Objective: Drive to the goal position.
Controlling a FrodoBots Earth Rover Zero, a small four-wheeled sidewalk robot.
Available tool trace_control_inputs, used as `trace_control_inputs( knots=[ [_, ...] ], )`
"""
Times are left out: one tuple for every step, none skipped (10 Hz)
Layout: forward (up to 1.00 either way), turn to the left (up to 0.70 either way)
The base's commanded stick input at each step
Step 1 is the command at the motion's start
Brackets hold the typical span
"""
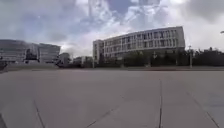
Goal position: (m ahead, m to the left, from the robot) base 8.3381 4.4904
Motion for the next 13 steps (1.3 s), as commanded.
trace_control_inputs(
  knots=[
    [0.70,0.35],
    [0.70,0.35],
    [0.70,0.35],
    [0.70,0.35],
    [0.70,0.35],
    [0.70,0.35],
    [0.70,0.35],
    [0.70,0.35],
    [0.70,0.35],
    [0.70,0.34],
    [0.70,0.25],
    [0.70,0.17],
    [0.70,0.08]
  ],
)
